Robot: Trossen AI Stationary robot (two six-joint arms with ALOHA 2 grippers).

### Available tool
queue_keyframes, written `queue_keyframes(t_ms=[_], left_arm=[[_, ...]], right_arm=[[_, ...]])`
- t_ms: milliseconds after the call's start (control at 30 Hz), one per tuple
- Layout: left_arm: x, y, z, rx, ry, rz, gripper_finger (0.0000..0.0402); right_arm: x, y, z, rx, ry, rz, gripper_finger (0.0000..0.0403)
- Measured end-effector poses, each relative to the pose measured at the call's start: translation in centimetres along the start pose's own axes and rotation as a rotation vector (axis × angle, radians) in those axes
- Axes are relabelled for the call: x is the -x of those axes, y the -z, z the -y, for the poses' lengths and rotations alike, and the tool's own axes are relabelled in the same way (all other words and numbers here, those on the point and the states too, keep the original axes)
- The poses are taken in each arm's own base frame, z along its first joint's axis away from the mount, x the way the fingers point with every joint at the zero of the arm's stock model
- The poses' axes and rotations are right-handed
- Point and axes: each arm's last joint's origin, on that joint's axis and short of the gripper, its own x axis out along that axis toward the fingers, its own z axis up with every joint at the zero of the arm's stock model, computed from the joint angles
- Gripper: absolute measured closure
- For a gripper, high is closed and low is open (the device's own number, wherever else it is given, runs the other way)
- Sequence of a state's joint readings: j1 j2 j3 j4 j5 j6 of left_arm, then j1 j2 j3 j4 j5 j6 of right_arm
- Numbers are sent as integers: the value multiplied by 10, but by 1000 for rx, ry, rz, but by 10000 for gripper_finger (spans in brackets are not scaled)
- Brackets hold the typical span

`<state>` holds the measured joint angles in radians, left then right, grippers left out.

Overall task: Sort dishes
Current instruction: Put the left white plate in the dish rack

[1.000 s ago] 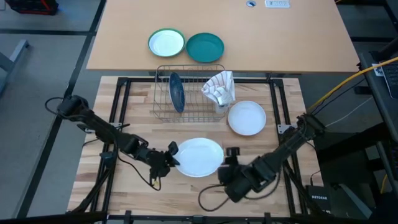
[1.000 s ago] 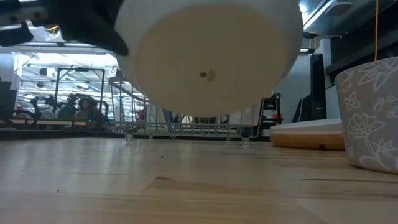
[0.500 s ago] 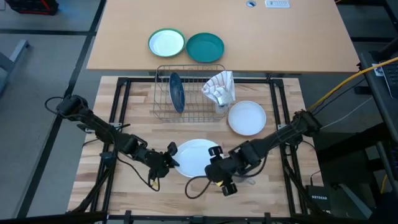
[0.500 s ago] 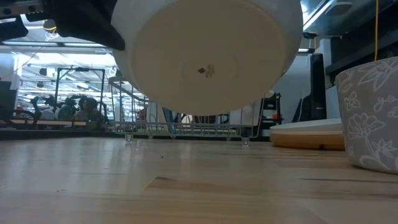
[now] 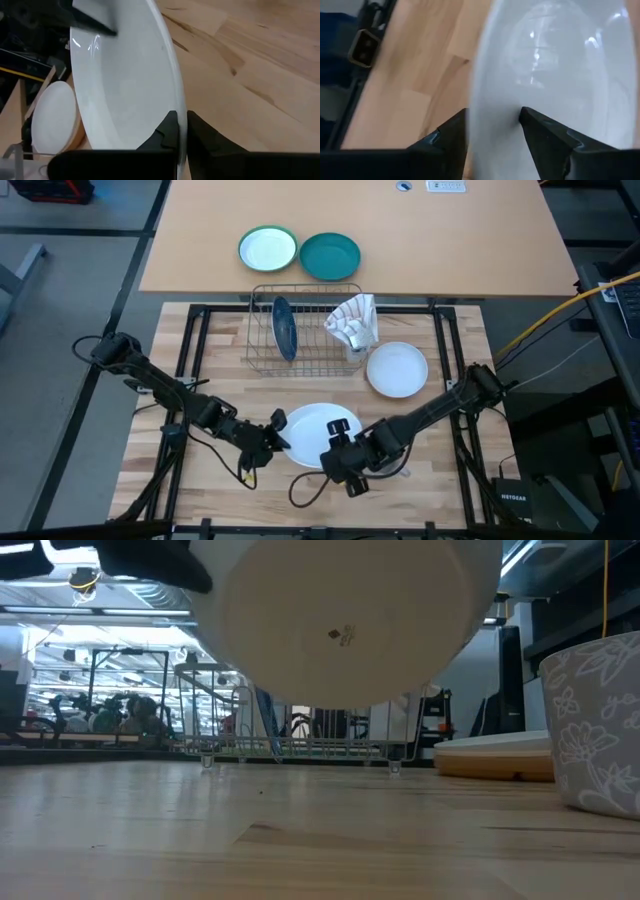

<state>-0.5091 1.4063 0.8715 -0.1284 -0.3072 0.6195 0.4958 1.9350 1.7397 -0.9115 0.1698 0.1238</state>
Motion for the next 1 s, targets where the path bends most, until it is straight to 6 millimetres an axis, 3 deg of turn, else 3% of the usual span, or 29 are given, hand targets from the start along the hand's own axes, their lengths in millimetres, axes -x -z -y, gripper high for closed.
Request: queue_keyframes(t_ms=[400,1000], left_arm=[[1,-1,-1,50,7,-5,400],[2,-2,-3,130,-6,-15,315]], right_arm=[[0,0,3,9,43,2,325],[0,-3,6,-14,86,27,358]])
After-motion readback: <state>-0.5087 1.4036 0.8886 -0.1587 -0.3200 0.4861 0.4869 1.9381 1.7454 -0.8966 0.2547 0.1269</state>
